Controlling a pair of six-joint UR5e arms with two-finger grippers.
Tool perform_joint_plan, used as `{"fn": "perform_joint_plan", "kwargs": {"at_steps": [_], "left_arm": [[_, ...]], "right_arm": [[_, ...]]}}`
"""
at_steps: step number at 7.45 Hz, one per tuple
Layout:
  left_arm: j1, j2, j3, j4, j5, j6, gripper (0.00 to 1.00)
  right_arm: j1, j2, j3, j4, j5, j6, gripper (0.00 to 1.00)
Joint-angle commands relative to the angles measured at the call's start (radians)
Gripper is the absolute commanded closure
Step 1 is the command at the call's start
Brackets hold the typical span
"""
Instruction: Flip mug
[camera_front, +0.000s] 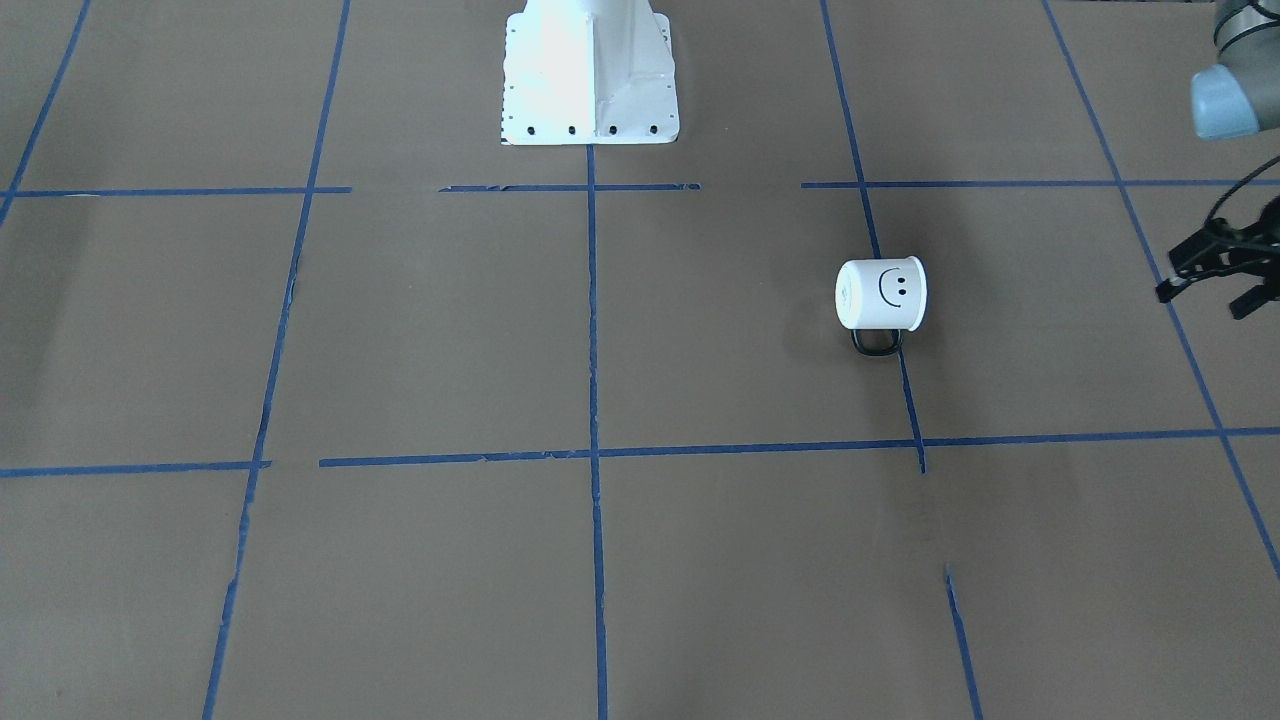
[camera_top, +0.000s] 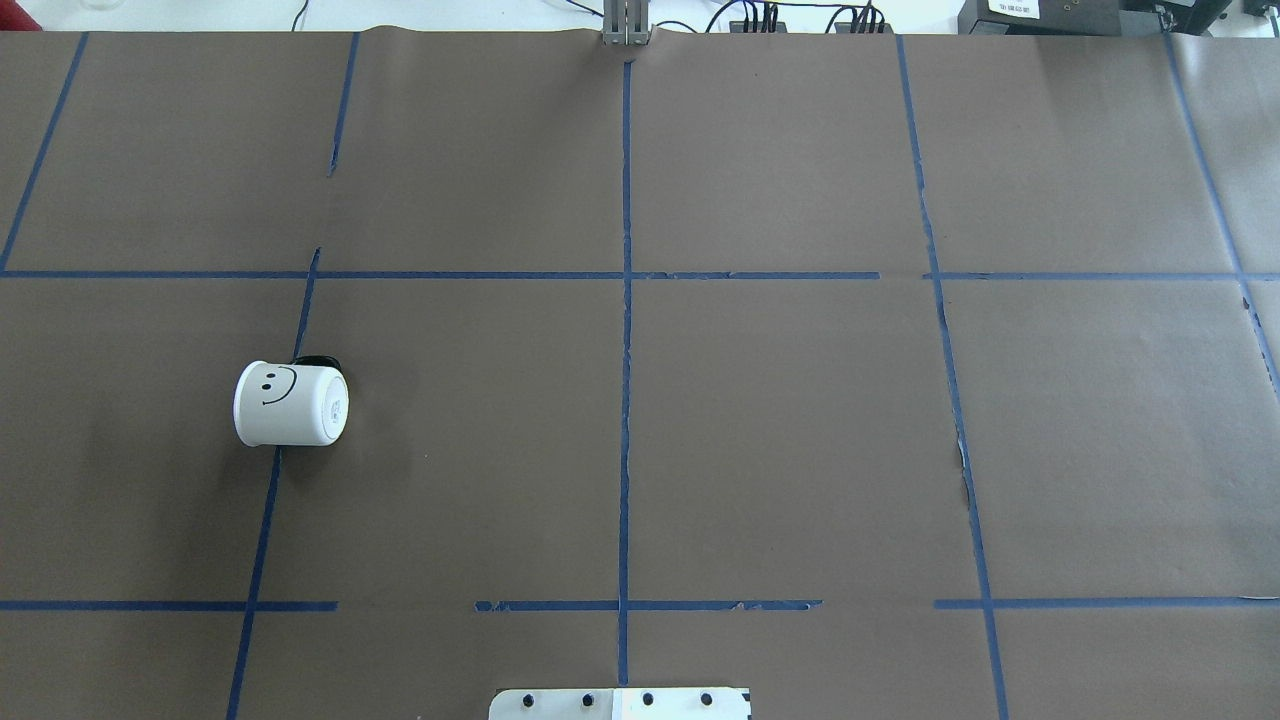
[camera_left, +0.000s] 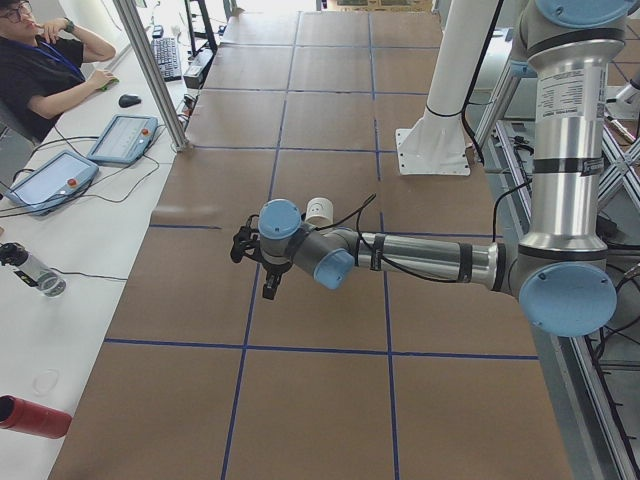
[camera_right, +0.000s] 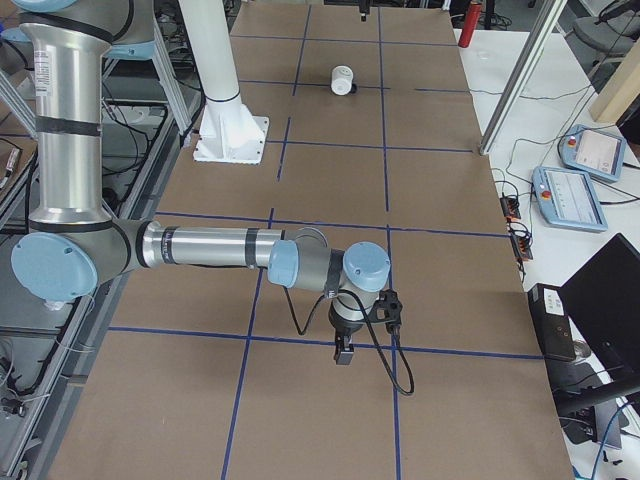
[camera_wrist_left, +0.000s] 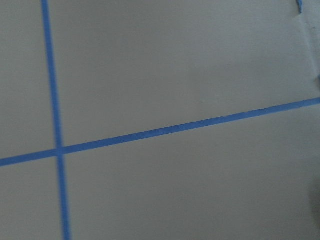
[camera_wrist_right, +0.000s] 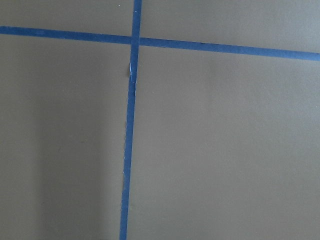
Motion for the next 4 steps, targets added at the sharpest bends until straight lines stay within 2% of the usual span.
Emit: {"fn": "perform_joint_plan", "kwargs": {"at_steps": [1, 3, 4], "left_arm": [[0.165, -0.003, 0.014, -0.34, 0.001, -0.307, 0.0], [0.222, -0.069, 0.087, -0.594, -0.002, -0.482, 0.0], [0.265, -0.095, 0.167, -0.778, -0.002, -0.55, 0.0]], "right_arm": [[0.0, 0.0, 0.0, 0.0, 0.0, 0.0, 0.0], [0.0, 0.0, 0.0, 0.0, 0.0, 0.0, 0.0], [0.0, 0.0, 0.0, 0.0, 0.0, 0.0, 0.0]]}}
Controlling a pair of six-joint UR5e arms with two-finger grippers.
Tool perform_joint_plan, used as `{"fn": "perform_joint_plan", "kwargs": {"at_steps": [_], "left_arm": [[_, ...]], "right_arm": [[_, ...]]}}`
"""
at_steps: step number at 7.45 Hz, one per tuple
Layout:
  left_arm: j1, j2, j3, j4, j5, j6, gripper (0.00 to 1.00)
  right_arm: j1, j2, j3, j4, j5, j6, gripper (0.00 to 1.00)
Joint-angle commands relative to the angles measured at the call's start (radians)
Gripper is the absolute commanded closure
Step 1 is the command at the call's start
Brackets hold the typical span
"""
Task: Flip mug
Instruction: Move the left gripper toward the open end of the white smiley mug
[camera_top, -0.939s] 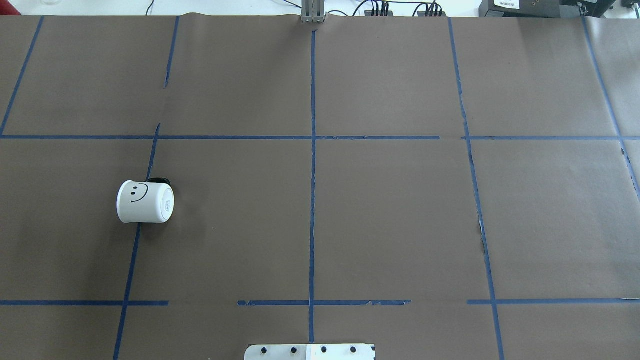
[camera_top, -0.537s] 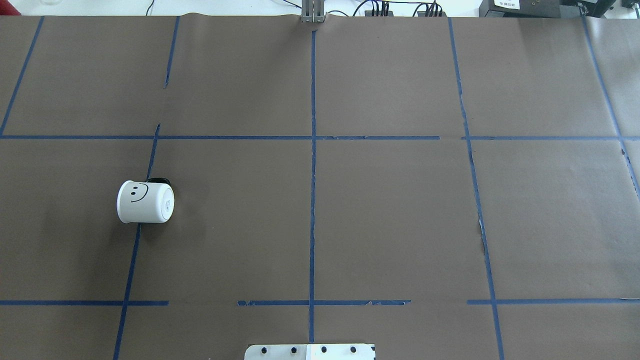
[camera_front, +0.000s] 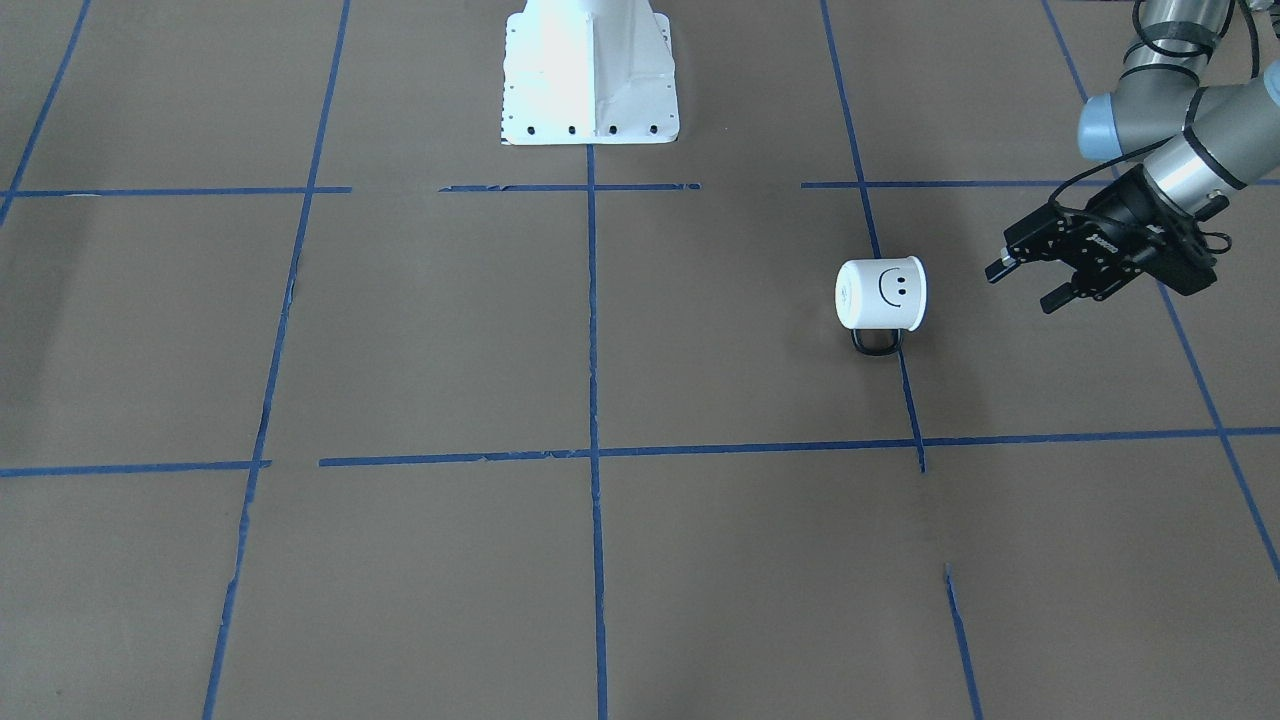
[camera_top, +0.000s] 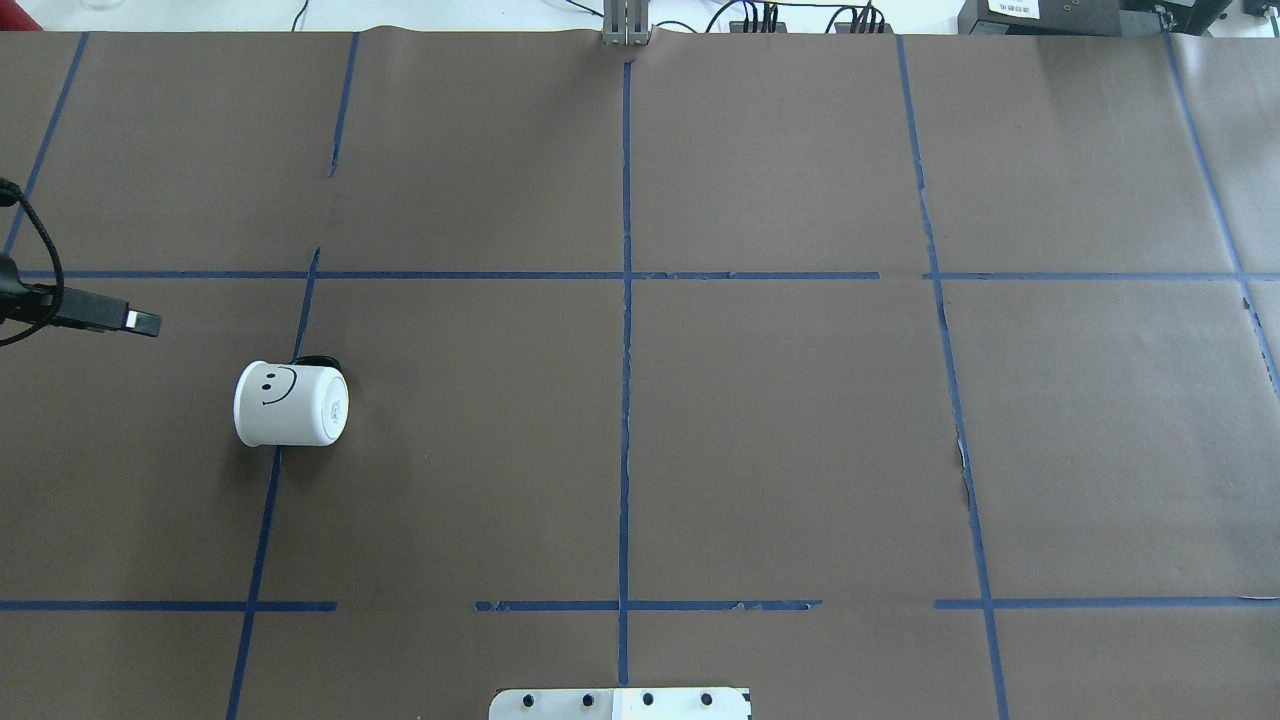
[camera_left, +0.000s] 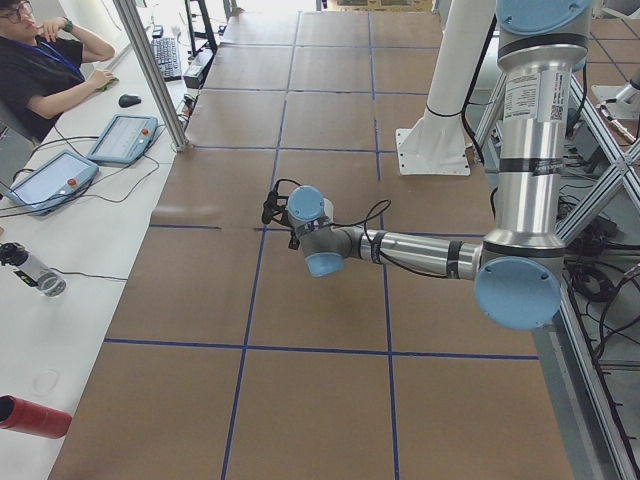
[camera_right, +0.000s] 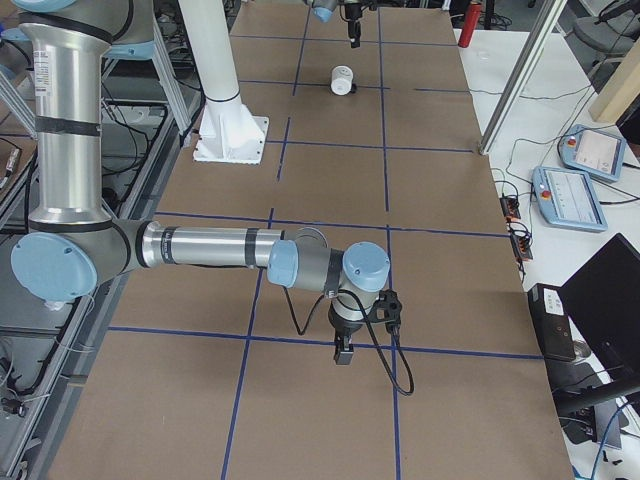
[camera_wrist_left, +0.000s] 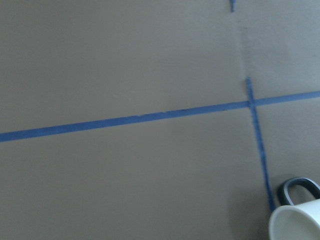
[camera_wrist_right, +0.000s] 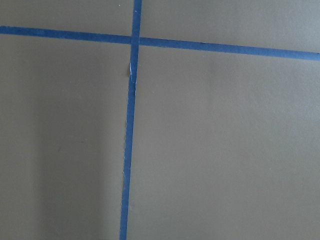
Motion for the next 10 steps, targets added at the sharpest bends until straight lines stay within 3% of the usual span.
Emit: {"fn": "perform_joint_plan", "kwargs": {"at_steps": [1, 2, 5, 6, 10], "left_arm": [[0.074, -0.04, 0.145, -0.355, 0.004, -0.141, 0.0], [0.091, -0.041, 0.17, -0.397, 0.018, -0.156, 0.0], [0.181, -0.066, 0.214, -0.509, 0.23, -0.4, 0.0], [0.205, -0.075, 0.214, -0.561, 0.243, -0.502, 0.0], [0.292, -0.095, 0.253, -0.614, 0.242, -0.556, 0.0]], "right_arm": [[0.0, 0.0, 0.0, 0.0, 0.0, 0.0, 0.0], [0.0, 0.0, 0.0, 0.0, 0.0, 0.0, 0.0], [0.0, 0.0, 0.0, 0.0, 0.0, 0.0, 0.0], [0.0, 0.0, 0.0, 0.0, 0.0, 0.0, 0.0], [0.0, 0.0, 0.0, 0.0, 0.0, 0.0, 0.0]]}}
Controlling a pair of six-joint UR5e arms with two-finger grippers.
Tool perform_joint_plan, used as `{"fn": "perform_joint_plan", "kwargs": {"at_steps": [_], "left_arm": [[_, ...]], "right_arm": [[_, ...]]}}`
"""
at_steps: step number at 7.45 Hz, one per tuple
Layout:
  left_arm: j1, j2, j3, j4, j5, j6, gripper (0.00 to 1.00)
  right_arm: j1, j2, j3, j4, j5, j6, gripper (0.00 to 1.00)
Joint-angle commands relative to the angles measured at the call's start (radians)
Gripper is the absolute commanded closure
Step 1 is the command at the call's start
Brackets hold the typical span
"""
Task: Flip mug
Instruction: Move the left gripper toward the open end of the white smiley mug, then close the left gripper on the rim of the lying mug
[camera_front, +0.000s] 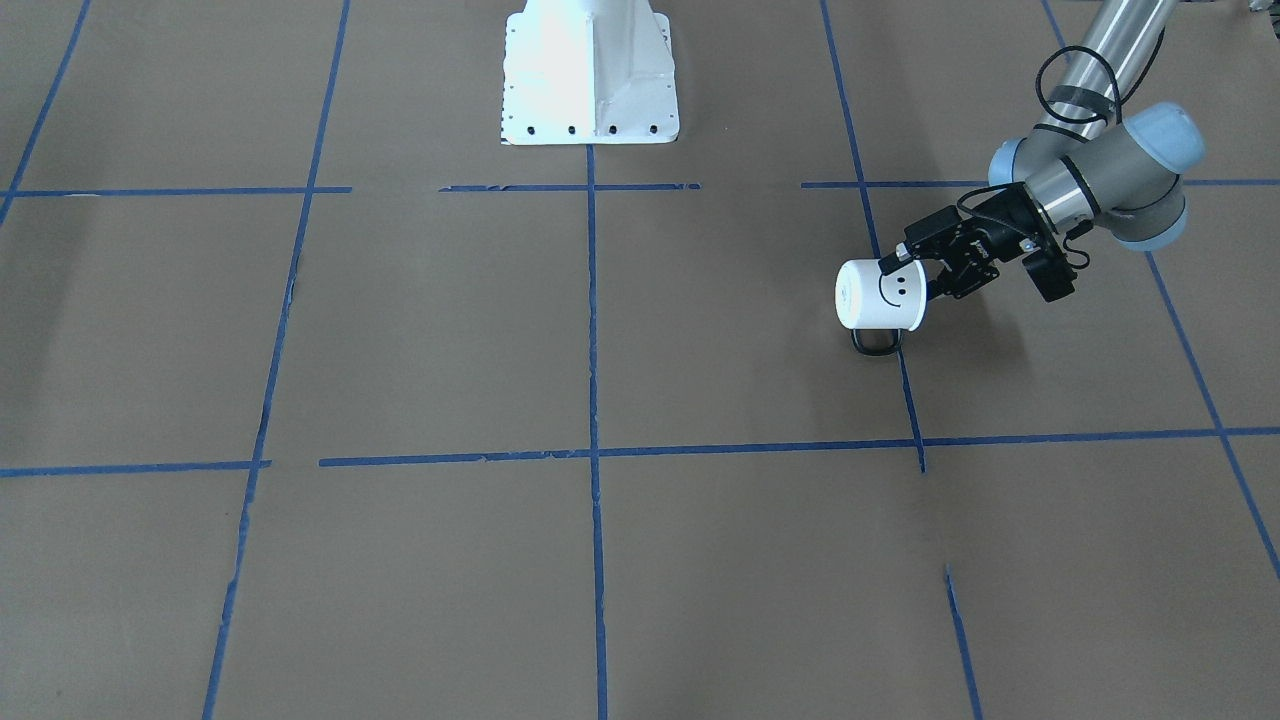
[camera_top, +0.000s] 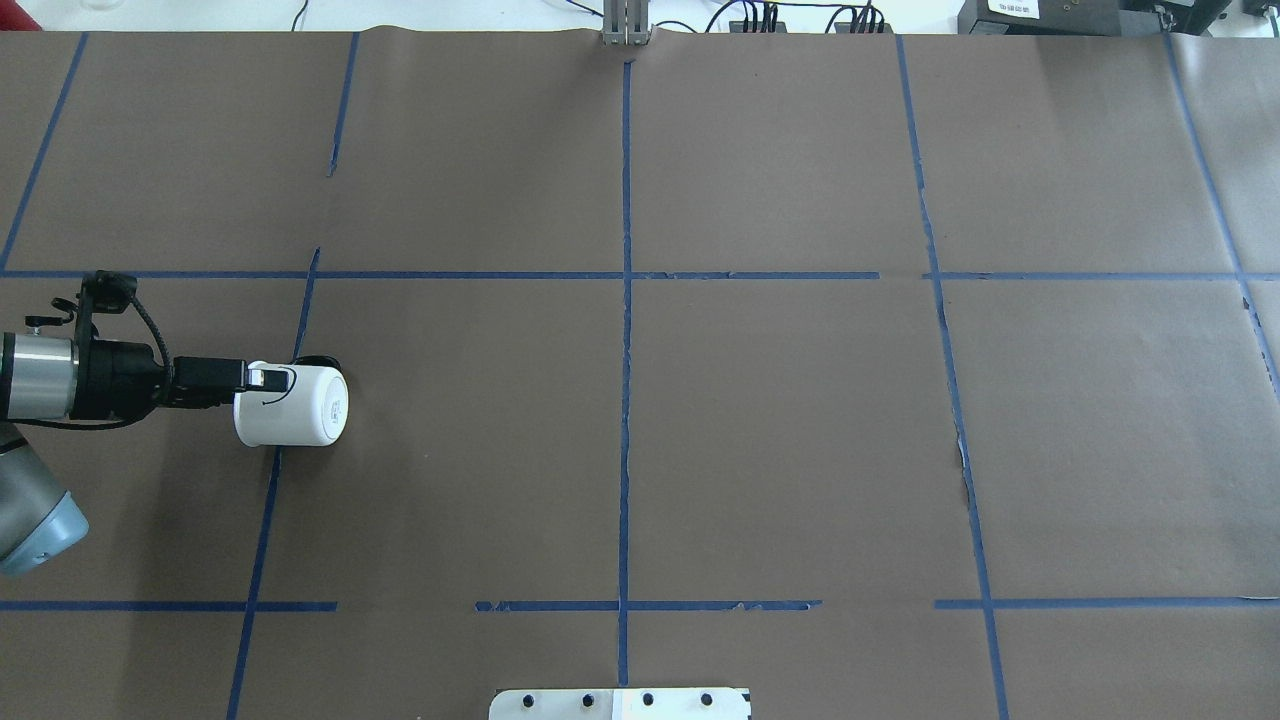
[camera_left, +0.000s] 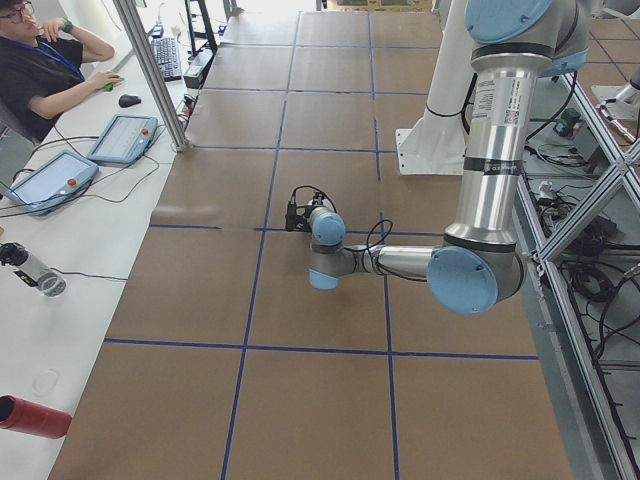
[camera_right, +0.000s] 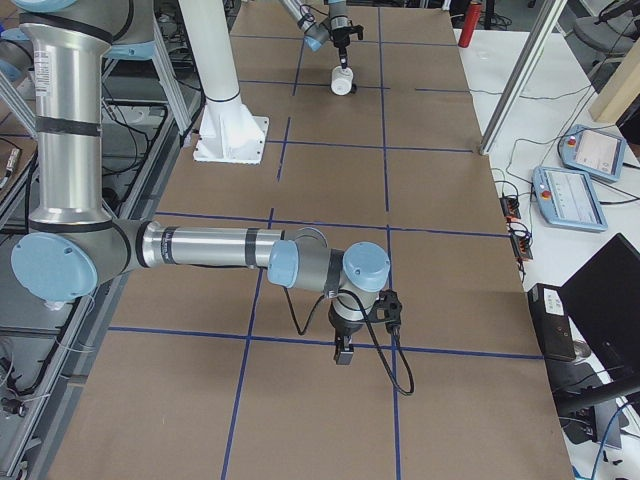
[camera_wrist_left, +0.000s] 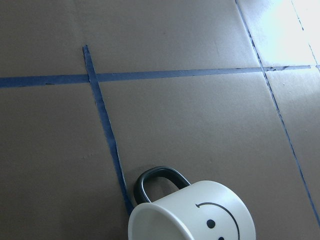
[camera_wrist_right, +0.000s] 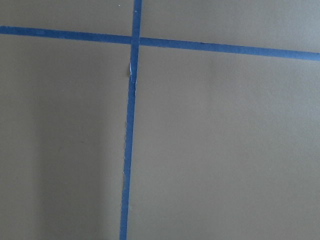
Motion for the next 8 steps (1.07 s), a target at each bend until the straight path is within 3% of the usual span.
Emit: {"fn": "perform_joint_plan", "kwargs": {"at_steps": [1, 2, 3, 6, 7, 8], "left_arm": [[0.038, -0.026, 0.006, -0.04, 0.0, -0.049, 0.06], [0.038, -0.029, 0.006, -0.055, -0.01, -0.055, 0.33], [0.036, -0.035, -0.002, -0.058, -0.027, -0.07, 0.54], [0.004, -0.072, -0.025, -0.058, -0.056, -0.133, 0.61], [0.003, -0.075, -0.025, -0.058, -0.056, -0.133, 0.72], [0.001, -0.082, -0.037, -0.052, -0.058, -0.135, 0.89]], "right_arm": [[0.0, 0.0, 0.0, 0.0, 0.0, 0.0, 0.0], [0.0, 0.0, 0.0, 0.0, 0.0, 0.0, 0.0], [0.0, 0.0, 0.0, 0.0, 0.0, 0.0, 0.0], [0.0, 0.0, 0.0, 0.0, 0.0, 0.0, 0.0], [0.0, 0.0, 0.0, 0.0, 0.0, 0.0, 0.0], [0.0, 0.0, 0.0, 0.0, 0.0, 0.0, 0.0]]}}
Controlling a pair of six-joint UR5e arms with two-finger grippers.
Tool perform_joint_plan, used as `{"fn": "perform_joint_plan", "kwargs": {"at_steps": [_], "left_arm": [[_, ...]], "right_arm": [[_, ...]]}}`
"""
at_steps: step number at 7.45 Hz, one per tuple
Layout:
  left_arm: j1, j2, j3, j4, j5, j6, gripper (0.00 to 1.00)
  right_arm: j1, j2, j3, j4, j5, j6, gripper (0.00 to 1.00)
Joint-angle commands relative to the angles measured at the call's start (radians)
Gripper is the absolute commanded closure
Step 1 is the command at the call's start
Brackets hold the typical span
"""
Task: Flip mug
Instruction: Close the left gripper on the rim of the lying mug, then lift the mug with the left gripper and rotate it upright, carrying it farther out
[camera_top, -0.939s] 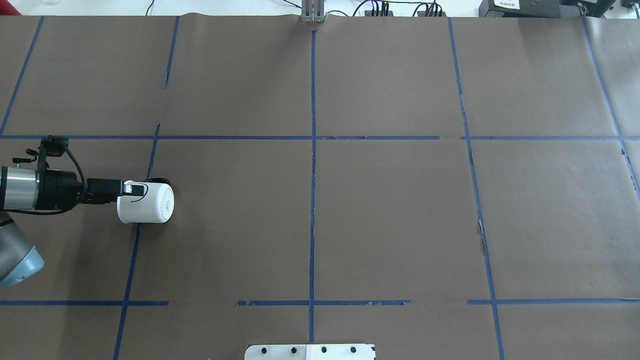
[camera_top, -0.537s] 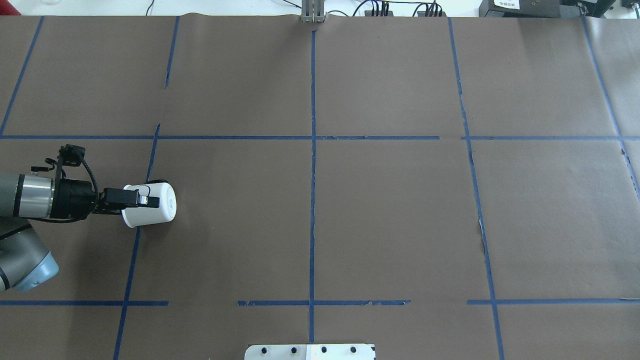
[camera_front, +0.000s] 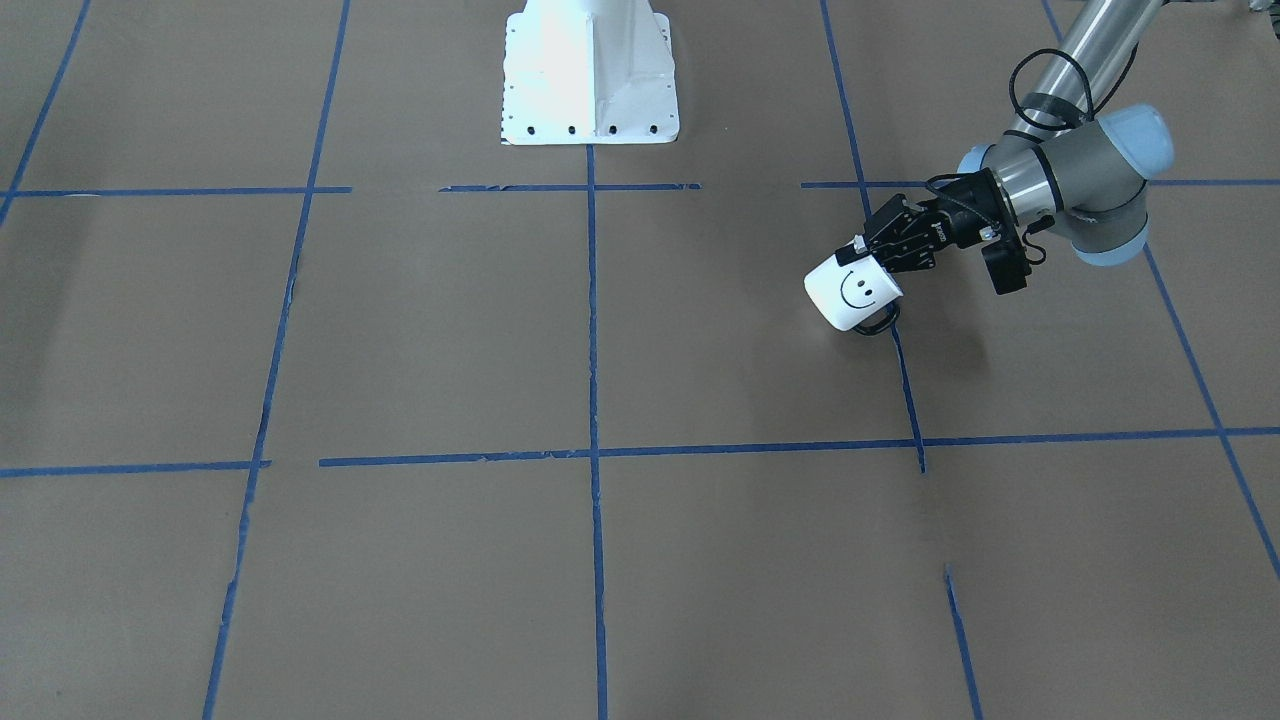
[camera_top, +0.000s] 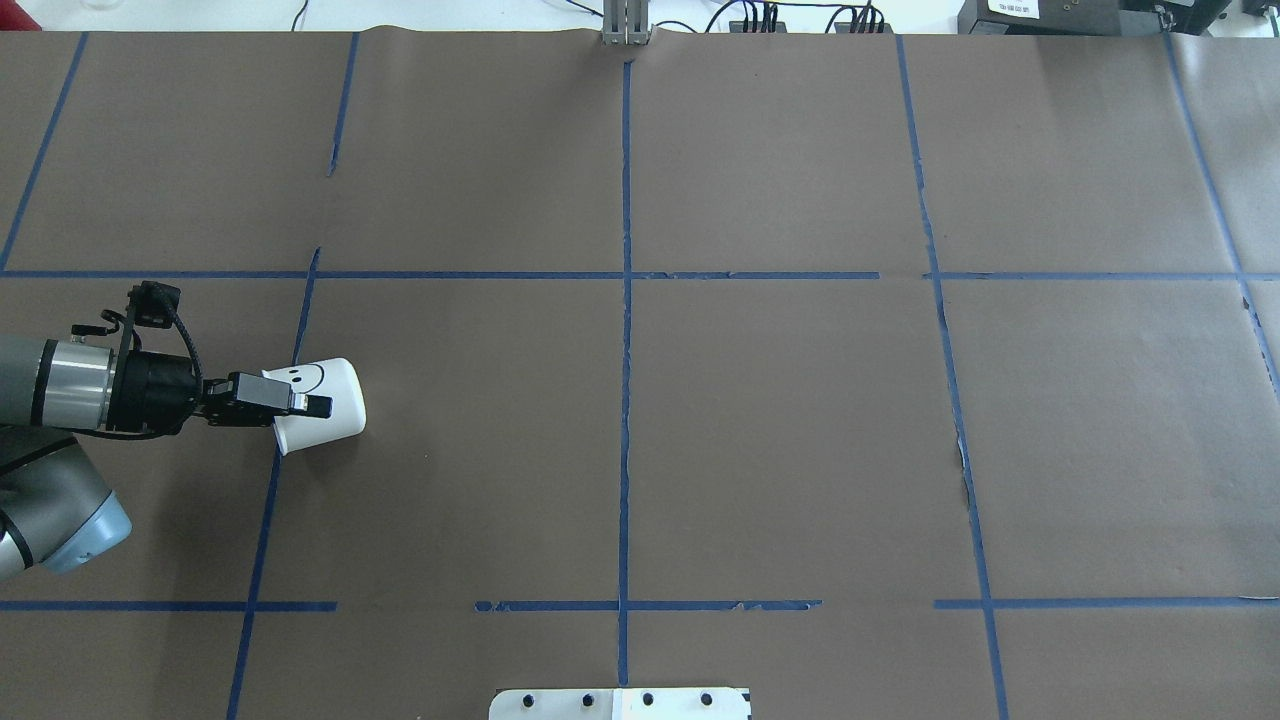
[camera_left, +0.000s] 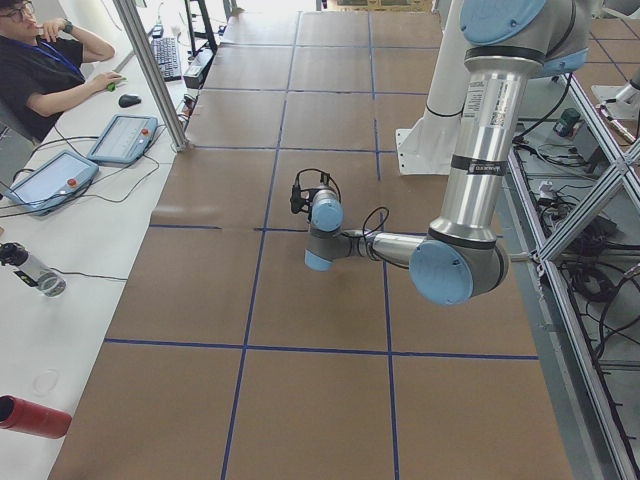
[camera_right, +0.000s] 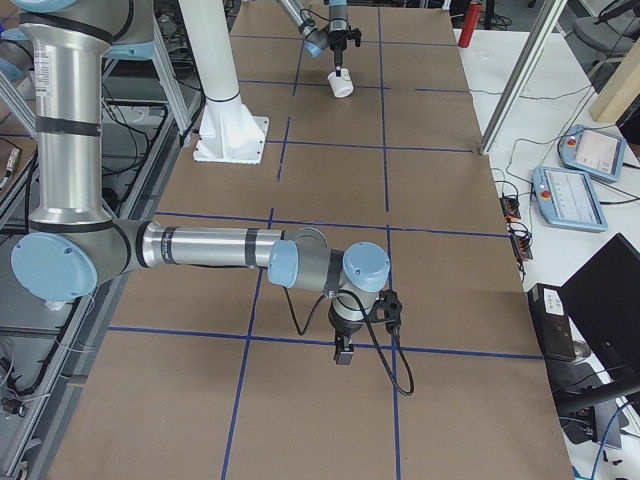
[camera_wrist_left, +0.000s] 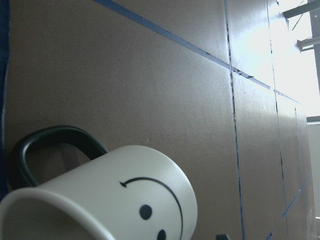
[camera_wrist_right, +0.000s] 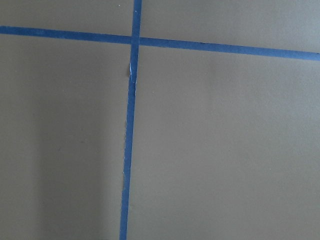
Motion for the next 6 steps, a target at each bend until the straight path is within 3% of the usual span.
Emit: {"fn": "perform_joint_plan", "kwargs": {"at_steps": [1, 3, 4, 6], "left_arm": [[-0.003, -0.015, -0.011, 0.011, -0.031, -0.024, 1.0], [-0.003, -0.039, -0.015, 0.026, -0.037, -0.039, 1.0], [-0.003, -0.04, -0.054, 0.114, -0.074, -0.042, 1.0], [-0.001, -0.078, -0.227, 0.513, -0.105, -0.041, 1.0]], "right_arm": [[0.0, 0.0, 0.0, 0.0, 0.0, 0.0, 0.0], [0.0, 0.0, 0.0, 0.0, 0.0, 0.0, 0.0], [0.0, 0.0, 0.0, 0.0, 0.0, 0.0, 0.0], [0.0, 0.0, 0.0, 0.0, 0.0, 0.0, 0.0]]}}
